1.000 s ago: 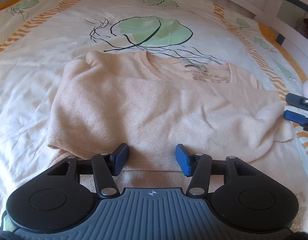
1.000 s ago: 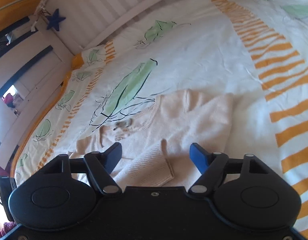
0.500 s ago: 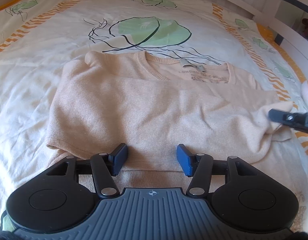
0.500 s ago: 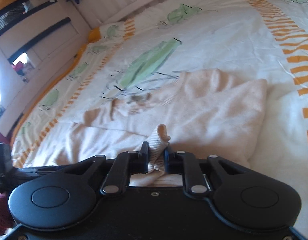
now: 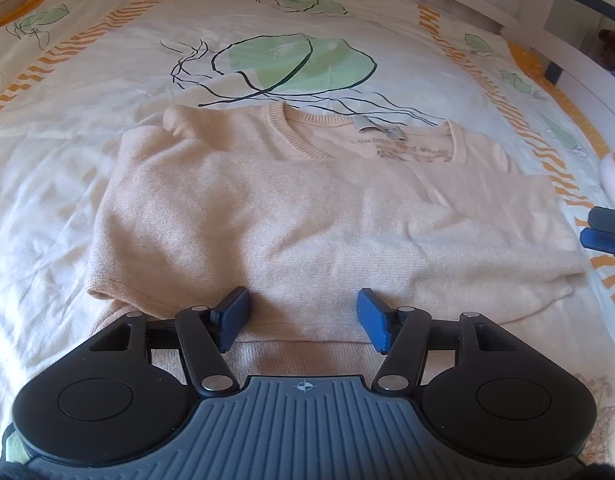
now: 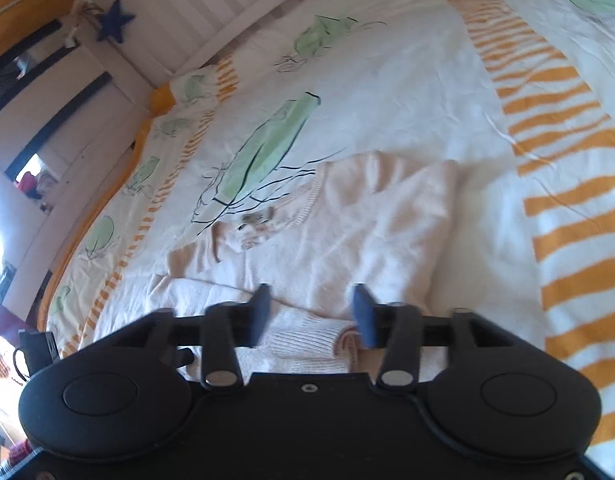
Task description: Fold small clothes
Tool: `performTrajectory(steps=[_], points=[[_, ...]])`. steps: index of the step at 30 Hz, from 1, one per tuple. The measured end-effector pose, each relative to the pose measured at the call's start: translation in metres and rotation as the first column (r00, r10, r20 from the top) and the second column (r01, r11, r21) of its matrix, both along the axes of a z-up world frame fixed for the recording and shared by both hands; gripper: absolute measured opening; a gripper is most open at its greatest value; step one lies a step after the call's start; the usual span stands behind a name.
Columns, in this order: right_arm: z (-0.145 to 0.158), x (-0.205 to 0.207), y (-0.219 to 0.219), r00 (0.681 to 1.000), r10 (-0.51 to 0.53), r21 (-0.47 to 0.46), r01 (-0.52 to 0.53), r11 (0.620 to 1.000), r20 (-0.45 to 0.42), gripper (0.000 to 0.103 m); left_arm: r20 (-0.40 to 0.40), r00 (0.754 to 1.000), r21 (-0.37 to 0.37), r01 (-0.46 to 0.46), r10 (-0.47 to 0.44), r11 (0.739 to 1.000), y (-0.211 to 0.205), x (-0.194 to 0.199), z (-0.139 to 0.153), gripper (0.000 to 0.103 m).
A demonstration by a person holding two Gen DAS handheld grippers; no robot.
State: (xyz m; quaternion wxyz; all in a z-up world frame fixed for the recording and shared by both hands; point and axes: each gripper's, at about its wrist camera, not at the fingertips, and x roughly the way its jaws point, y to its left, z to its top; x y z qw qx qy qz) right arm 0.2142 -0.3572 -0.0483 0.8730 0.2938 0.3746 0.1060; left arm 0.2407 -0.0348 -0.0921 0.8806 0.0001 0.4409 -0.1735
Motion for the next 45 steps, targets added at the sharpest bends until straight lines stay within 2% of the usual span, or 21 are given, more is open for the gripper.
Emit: performTrajectory(steps=[5,7,8,9,10,14,17,19,23,25,27,28,30,36,41,45], points=[[-0.013,0.008,0.017,0.997,0.051,-0.086,-0.056,0.995,-0.053,0.060,0.000,1.000,-0.019,0.003,-0.003,1.000,0.004,0.000,0.000,0.058],[-0.021,0.011,0.020,0.994,0.068,-0.066,-0.073,0.995,-0.083,0.056,0.004,1.000,-0.015,0.008,-0.007,1.000,0.003,-0.001,0.000,0.058],[-0.023,0.012,0.020,0.993,0.076,-0.053,-0.081,0.995,-0.090,0.052,0.004,1.000,-0.013,0.009,-0.009,1.000,0.003,-0.001,0.000,0.058],[-0.023,0.011,0.020,0.992,0.087,-0.048,-0.091,0.995,-0.091,0.029,0.003,1.000,-0.013,0.008,-0.008,1.000,0.003,-0.001,0.000,0.058],[-0.022,0.010,0.022,0.991,0.100,-0.054,-0.105,0.993,-0.086,0.021,0.003,1.000,-0.013,0.008,-0.008,1.000,0.003,-0.001,0.000,0.058],[-0.004,0.001,0.027,0.992,0.122,-0.088,-0.123,0.989,-0.019,0.020,0.008,1.000,-0.023,-0.006,0.007,1.000,0.004,-0.002,0.001,0.058],[0.012,0.005,0.022,0.995,0.094,-0.120,-0.088,0.989,0.044,0.017,0.026,0.999,-0.038,-0.032,0.033,0.999,0.004,-0.006,0.004,0.058],[0.018,0.016,0.016,0.996,0.068,-0.158,-0.058,0.986,0.057,0.016,0.049,0.998,-0.052,-0.036,0.038,0.998,0.002,-0.009,0.007,0.058],[0.010,0.041,-0.003,0.999,0.010,-0.189,-0.003,0.982,0.037,0.016,0.073,0.997,-0.090,-0.020,0.026,0.996,-0.004,-0.016,0.008,0.059],[0.001,0.047,-0.013,1.000,-0.014,-0.185,0.017,0.983,0.018,0.026,0.060,0.998,-0.076,-0.011,0.016,0.997,-0.007,-0.015,0.005,0.059],[-0.006,0.043,-0.023,1.000,-0.007,-0.136,0.008,0.991,0.004,0.029,0.063,0.998,-0.066,-0.006,0.010,0.998,-0.008,-0.016,0.003,0.059],[-0.009,0.038,-0.027,1.000,-0.004,-0.095,0.005,0.996,0.002,0.039,0.059,0.998,-0.068,-0.004,0.008,0.998,-0.008,-0.015,0.002,0.060],[-0.011,0.028,-0.031,1.000,0.004,-0.034,-0.004,0.999,0.000,0.051,0.053,0.999,-0.070,0.003,0.001,0.998,-0.009,-0.014,0.000,0.063],[-0.008,0.026,-0.012,0.993,0.115,-0.060,-0.116,0.991,-0.014,0.051,0.050,0.999,-0.049,0.022,-0.019,0.999,-0.013,-0.014,0.000,0.066],[-0.020,0.026,-0.007,0.991,0.106,-0.103,-0.115,0.988,-0.086,0.051,0.046,0.999,-0.067,0.029,-0.026,0.997,-0.009,-0.014,-0.002,0.065],[-0.023,0.028,-0.007,0.987,0.134,-0.036,-0.138,0.990,-0.093,0.055,0.051,0.998,-0.070,0.031,-0.027,0.997,-0.008,-0.015,-0.002,0.065]])
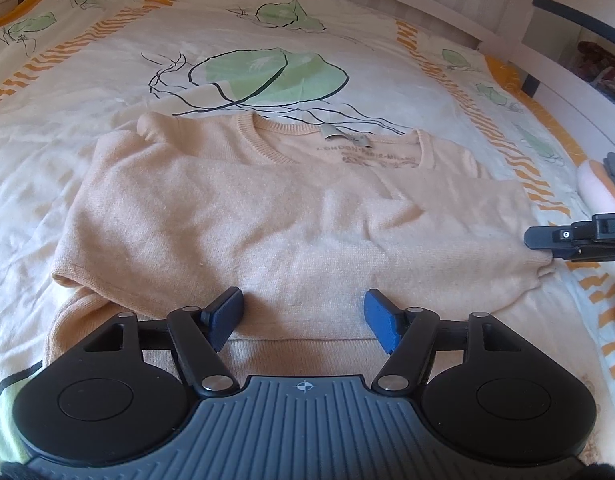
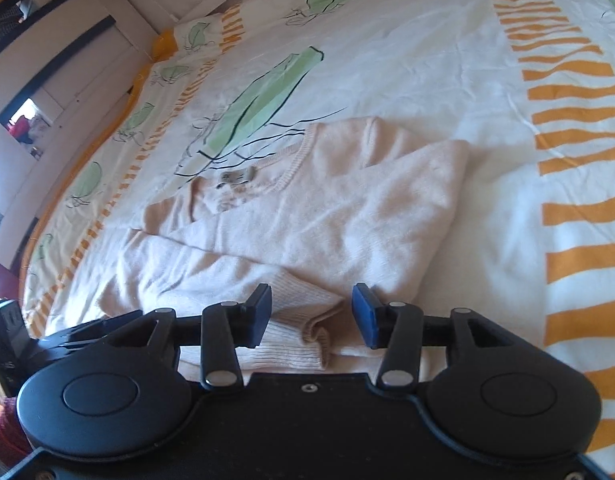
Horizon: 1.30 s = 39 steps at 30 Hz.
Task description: Fold small clothes
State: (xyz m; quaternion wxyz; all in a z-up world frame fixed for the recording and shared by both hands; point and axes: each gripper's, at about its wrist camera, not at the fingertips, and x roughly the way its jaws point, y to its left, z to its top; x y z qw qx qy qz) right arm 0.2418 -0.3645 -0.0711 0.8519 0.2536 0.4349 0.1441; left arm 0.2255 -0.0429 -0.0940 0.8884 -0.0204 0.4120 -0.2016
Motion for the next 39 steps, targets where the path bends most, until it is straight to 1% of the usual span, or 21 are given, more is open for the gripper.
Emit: performTrajectory(steps=[1,2,3,4,6,8,10,12,14,17,20,23,26,28,31,32,33,35,39], points=[[-0.002,0.002,0.002,1.000,0.012,0.019,-0.012,1.000,-0.012,0.049,0.001,1.000,-0.001,-0.002,0.002,1.000,0.000,0.000,0.000,0.065],[-0.003,0.003,0.004,0.999,0.024,0.030,-0.023,0.999,-0.022,0.038,0.002,1.000,-0.004,-0.004,0.004,1.000,0.000,-0.001,0.000,0.066],[-0.004,0.003,0.006,0.999,0.029,0.033,-0.028,0.999,-0.019,0.015,0.004,1.000,-0.008,-0.006,0.006,1.000,0.001,-0.001,0.000,0.065],[-0.001,0.002,0.010,1.000,0.029,0.024,-0.029,0.999,0.000,0.013,0.009,1.000,-0.016,-0.009,0.009,1.000,0.002,-0.002,0.001,0.065],[0.012,0.001,0.017,0.996,0.038,-0.040,-0.035,0.999,0.075,0.013,0.019,1.000,-0.034,-0.015,0.016,0.999,0.004,-0.004,0.004,0.065],[0.028,0.003,0.022,0.987,0.047,-0.101,-0.032,0.994,0.156,0.013,0.045,0.999,-0.049,-0.013,0.015,0.999,0.005,-0.008,0.009,0.065],[0.039,0.009,0.022,0.980,0.038,-0.127,-0.014,0.992,0.196,0.013,0.081,0.997,-0.055,-0.004,0.008,0.998,0.004,-0.012,0.016,0.065],[0.045,0.017,0.021,0.978,0.028,-0.180,0.011,0.984,0.208,0.013,0.112,0.994,-0.052,0.005,0.001,0.999,0.004,-0.017,0.022,0.065],[0.044,0.025,0.018,0.980,0.012,-0.234,0.036,0.972,0.200,0.013,0.129,0.992,-0.050,0.016,-0.009,0.999,0.005,-0.021,0.026,0.065],[0.024,0.035,0.013,0.991,-0.025,-0.266,0.059,0.962,0.130,0.013,0.131,0.991,-0.039,-0.001,0.006,0.999,0.011,-0.026,0.026,0.065],[0.006,0.031,0.007,0.995,-0.044,-0.247,0.066,0.967,0.092,0.013,0.138,0.990,-0.027,-0.025,0.028,0.999,0.022,-0.028,0.027,0.065],[0.004,0.028,0.004,0.994,-0.061,-0.217,0.079,0.973,0.088,0.013,0.168,0.985,0.015,-0.046,0.043,0.999,0.031,-0.025,0.031,0.065],[0.015,0.025,0.002,0.990,-0.064,-0.197,0.088,0.976,0.125,0.013,0.163,0.986,0.090,-0.053,0.038,0.995,0.034,-0.018,0.030,0.065],[0.021,0.022,0.000,0.987,-0.071,-0.176,0.097,0.980,0.146,0.013,0.163,0.987,0.147,-0.038,0.014,0.988,0.035,-0.019,0.027,0.065],[0.025,0.020,-0.001,0.984,-0.080,-0.159,0.105,0.982,0.157,0.013,0.181,0.983,0.237,-0.021,-0.022,0.971,0.035,-0.025,0.022,0.065],[0.024,0.021,-0.001,0.985,-0.081,-0.157,0.105,0.982,0.154,0.013,0.179,0.983,0.253,-0.017,-0.030,0.967,0.035,-0.025,0.021,0.065],[0.024,0.022,-0.001,0.985,-0.082,-0.155,0.106,0.982,0.154,0.013,0.178,0.984,0.262,-0.018,-0.030,0.965,0.037,-0.024,0.019,0.065],[0.024,0.024,0.001,0.984,-0.085,-0.154,0.109,0.982,0.156,0.013,0.181,0.983,0.280,-0.052,0.001,0.959,0.041,-0.019,0.018,0.065],[0.026,0.023,-0.001,0.981,-0.094,-0.142,0.118,0.983,0.167,0.013,0.173,0.981,0.269,-0.132,0.087,0.954,0.054,-0.007,0.016,0.065]])
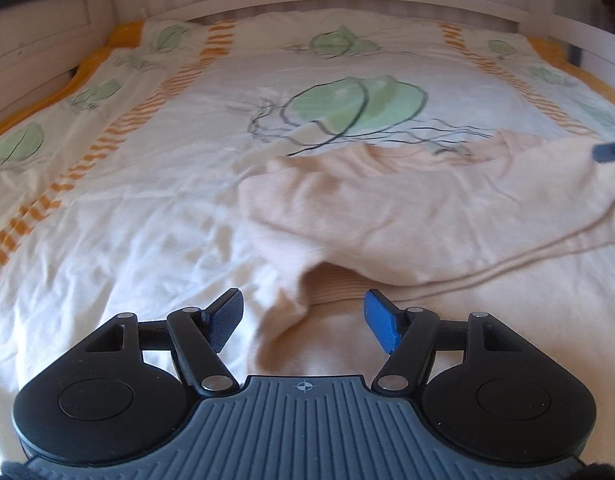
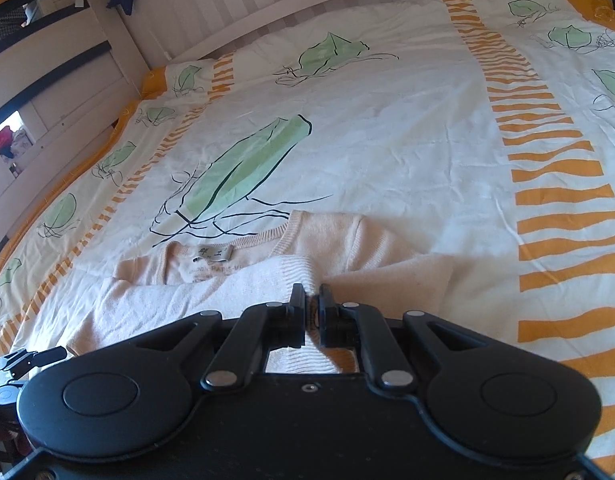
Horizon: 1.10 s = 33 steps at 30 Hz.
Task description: Fold small clothes
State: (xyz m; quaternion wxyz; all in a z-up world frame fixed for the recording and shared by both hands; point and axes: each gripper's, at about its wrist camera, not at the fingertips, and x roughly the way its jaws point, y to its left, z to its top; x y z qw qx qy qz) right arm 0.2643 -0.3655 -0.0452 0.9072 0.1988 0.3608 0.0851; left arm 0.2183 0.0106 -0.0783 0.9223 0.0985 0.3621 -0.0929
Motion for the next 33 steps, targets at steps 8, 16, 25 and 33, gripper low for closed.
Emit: performTrajectory(steps=[8,16,25,33], points=[[0.007,-0.003,-0.002,1.000,-0.002,0.029,0.001,1.000,0.030,0.013,-0.059,0.963,-0.044,-0.267,0.265,0.963,0.045,0.032,-0.011,0.073],[0.014,-0.010,-0.007,1.000,-0.028,-0.025,0.028,0.999,-0.006,0.013,-0.066,0.949,-0.085,-0.314,0.309,0.946,0.048,0.026,-0.012,0.075],[-0.018,-0.002,-0.013,0.987,-0.066,-0.091,0.052,0.994,-0.149,0.021,-0.081,0.962,-0.072,-0.268,0.262,0.961,0.048,0.023,-0.012,0.075],[-0.010,-0.008,-0.034,0.984,-0.121,-0.033,0.117,0.993,-0.134,0.038,-0.102,0.965,-0.076,-0.251,0.243,0.965,0.052,0.023,-0.010,0.075]])
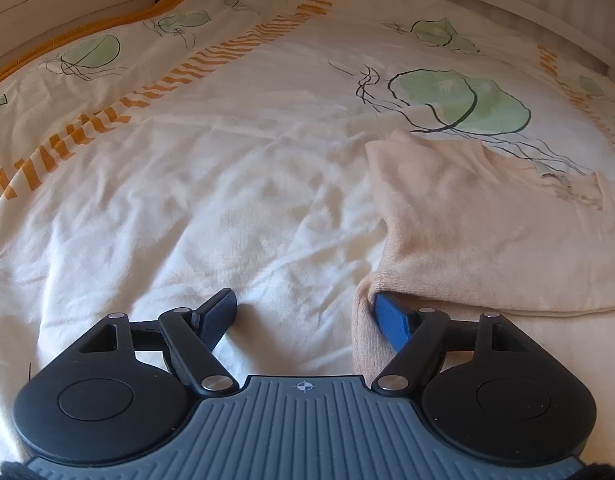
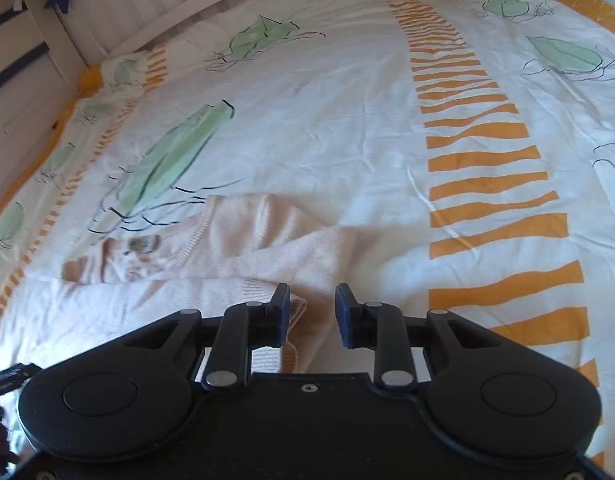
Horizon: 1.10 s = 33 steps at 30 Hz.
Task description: Fold small clothes
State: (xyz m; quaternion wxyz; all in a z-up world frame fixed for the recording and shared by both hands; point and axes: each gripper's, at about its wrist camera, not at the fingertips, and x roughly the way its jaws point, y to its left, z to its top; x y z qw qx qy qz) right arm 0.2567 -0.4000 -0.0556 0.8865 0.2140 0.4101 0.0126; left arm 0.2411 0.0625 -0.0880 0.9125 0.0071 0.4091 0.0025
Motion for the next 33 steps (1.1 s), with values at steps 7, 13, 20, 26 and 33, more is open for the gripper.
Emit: performTrajectory(steps=[7,13,20,26,33], points=[[-0.005,0.003,0.008,0.996,0.074,0.072,-0.070,0.995,-0.051,0.038,-0.024,0.999,-0.086,-0.028,0.026,0.996,0.014,0.007,0.001,0.075],[0.008,0.001,0.025,0.975,0.198,0.176,-0.212,0.961,0.097,0.039,-0.049,0.994,-0.217,-0.104,0.096,0.971,0.030,0.011,0.002,0.075],[0.011,-0.002,-0.010,0.998,-0.015,0.140,0.005,0.990,0.066,0.043,-0.045,0.996,-0.208,-0.085,0.077,0.974,0.032,0.007,0.006,0.075],[0.008,0.000,-0.014,0.998,-0.027,0.135,0.018,0.991,0.064,0.043,-0.042,0.997,-0.185,-0.075,0.068,0.980,0.030,0.004,0.008,0.075],[0.007,0.001,0.013,0.992,0.105,0.105,-0.112,0.988,0.071,0.043,-0.024,0.997,-0.144,-0.072,0.069,0.987,0.035,-0.005,0.017,0.074]])
